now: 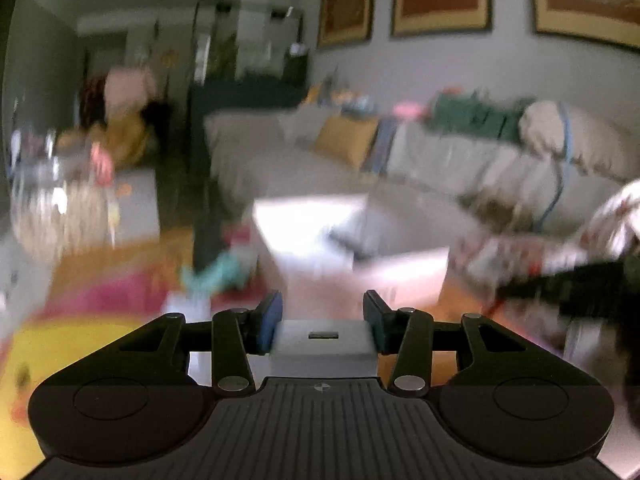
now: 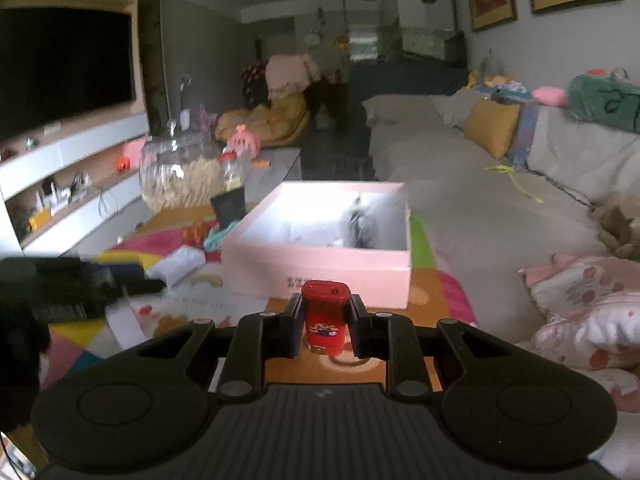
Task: Organize rigid objects
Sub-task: 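Lift both items over the pink box and release them inside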
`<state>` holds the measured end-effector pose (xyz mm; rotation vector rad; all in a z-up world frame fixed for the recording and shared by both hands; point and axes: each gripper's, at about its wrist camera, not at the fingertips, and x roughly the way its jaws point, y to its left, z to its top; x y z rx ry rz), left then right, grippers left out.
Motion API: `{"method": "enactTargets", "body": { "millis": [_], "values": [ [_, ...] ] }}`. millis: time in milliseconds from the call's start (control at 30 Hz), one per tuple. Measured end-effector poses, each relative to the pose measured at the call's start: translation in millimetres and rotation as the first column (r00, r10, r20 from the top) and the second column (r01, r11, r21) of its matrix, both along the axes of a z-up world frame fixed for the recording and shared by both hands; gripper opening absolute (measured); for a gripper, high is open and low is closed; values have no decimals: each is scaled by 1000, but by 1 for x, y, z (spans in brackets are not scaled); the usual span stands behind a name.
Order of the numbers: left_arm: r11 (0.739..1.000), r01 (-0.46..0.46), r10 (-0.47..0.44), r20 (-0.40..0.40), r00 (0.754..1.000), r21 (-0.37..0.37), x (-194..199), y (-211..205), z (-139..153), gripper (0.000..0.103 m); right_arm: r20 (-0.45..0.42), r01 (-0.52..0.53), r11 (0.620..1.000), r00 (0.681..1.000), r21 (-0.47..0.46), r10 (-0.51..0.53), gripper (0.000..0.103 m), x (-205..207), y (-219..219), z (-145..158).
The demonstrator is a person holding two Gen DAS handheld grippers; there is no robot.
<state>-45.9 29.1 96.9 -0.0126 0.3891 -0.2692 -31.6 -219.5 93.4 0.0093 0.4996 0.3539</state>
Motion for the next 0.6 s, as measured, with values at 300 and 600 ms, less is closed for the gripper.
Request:
{"method": "enactTargets", "body": {
  "millis": [300, 600],
  "values": [
    [999, 33, -34, 97, 995, 17, 86, -36, 69, 50, -5, 13, 999, 1000, 36, -13, 22, 2, -14, -7],
    [985, -27, 38, 63, 997, -172, 153, -30, 74, 45, -24, 33, 999, 999, 44, -32, 22, 6, -22, -15]
  ]
}}
